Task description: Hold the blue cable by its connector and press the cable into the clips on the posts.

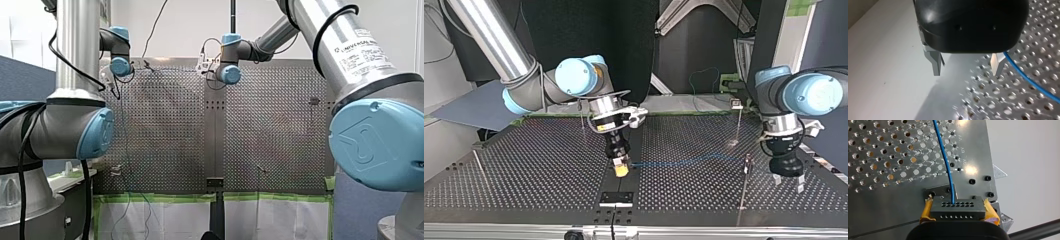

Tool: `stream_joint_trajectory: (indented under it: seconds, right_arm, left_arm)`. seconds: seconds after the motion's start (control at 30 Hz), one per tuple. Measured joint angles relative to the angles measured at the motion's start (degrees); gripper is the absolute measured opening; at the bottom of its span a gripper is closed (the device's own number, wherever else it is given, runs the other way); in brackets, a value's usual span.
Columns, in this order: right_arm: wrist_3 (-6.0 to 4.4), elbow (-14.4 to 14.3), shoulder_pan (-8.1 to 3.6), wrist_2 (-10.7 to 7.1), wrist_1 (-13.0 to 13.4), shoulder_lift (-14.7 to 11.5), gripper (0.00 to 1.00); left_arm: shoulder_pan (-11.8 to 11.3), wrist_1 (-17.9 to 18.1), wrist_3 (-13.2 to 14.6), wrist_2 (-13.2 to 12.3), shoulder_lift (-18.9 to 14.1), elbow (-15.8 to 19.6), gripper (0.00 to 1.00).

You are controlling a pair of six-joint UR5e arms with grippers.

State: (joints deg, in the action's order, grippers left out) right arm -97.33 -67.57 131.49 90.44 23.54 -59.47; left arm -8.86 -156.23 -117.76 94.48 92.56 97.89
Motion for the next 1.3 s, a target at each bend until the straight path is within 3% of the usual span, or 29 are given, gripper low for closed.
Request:
stream_joint_trajectory:
  seconds: [0.2,0.53,0.7,1.13,1.3]
  right_arm:
    - [0.02,0.1,0.04,-0.06,0.0,0.0,0.0]
    - [0.07,0.4,0.34,-0.07,-0.3,0.0,0.0]
    - [0.12,0.4,0.44,-0.02,-0.4,0.0,0.0]
    - [0.2,0.4,0.62,0.01,-0.6,0.0,0.0]
    - [0.23,0.4,0.61,0.49,-1.2,0.0,0.0]
  left_arm:
    - [0.3,-3.0,2.7,-0.5,-1.0,0.3,0.98]
    - [0.4,-8.6,7.8,-0.8,-2.7,3.8,0.98]
    - [0.6,-10.9,7.7,-1.3,-4.8,5.0,0.98]
    - [2.5,-17.3,6.3,-7.0,-11.1,7.9,0.98]
    - [2.8,-19.7,6.4,-7.6,-13.6,8.0,0.98]
